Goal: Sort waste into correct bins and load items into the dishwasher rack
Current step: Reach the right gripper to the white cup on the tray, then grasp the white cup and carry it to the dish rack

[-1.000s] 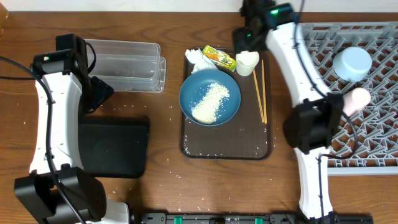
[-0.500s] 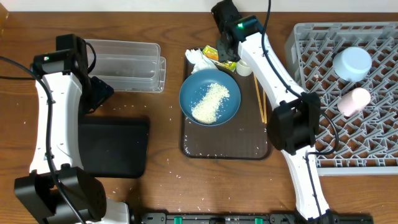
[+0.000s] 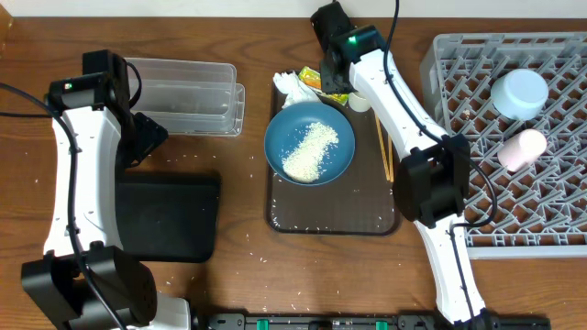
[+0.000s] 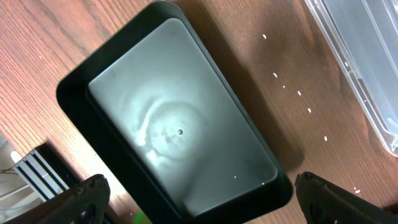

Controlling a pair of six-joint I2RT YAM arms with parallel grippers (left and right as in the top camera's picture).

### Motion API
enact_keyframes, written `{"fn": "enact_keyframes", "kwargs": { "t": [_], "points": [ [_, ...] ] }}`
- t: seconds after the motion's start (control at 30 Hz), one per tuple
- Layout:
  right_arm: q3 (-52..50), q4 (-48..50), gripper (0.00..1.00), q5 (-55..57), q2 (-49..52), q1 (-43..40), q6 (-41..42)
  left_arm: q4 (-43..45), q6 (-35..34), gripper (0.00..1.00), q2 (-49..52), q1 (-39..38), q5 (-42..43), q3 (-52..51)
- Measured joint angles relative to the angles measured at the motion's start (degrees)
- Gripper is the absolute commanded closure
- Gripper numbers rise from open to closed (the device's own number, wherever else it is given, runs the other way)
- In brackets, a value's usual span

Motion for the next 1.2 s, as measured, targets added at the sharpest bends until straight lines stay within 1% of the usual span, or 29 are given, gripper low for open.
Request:
{"fn": "enact_keyframes", "kwargs": {
  "t": [0.1,0.27,0.37,0.43,0.53,0.9,1.03,1.2],
  "points": [
    [-1.5,0.3,0.57,-0.1,0.0,0.0,0.2,0.0,0.0,0.02,0.0,0.0,0.0,0.0],
    [-2.6,0.3,0.74,-0.2,0.2,0.0,0.7,0.0,0.0,0.02,0.0,0.0,0.0,0.0],
    [-2.7,0.3,0.78,-0.4,0.2,-0.3,0.8,0.0,0.0,0.02,0.0,0.0,0.0,0.0],
    [-2.7,0.2,0.85,-0.6,0.2,-0.4,0.9,0.0,0.0,0.02,0.0,0.0,0.0,0.0],
    [-2.7,-0.3,0.99,-1.0,0.3,-0.8,1.0,0.0,0.0,0.02,0.0,0.0,0.0,0.0],
    [-2.3,-4.7,0.99,-1.7,-1.2,-2.8,1.0,0.0,0.0,0.02,0.0,0.0,0.0,0.0],
    [-2.3,-6.1,0.99,-2.1,-6.8,-5.2,1.0,0.0,0.0,0.02,0.0,0.0,0.0,0.0],
    [-1.8,-6.2,0.99,-3.5,-17.0,-11.2,0.8,0.0,0.0,0.02,0.0,0.0,0.0,0.0]
  ]
}}
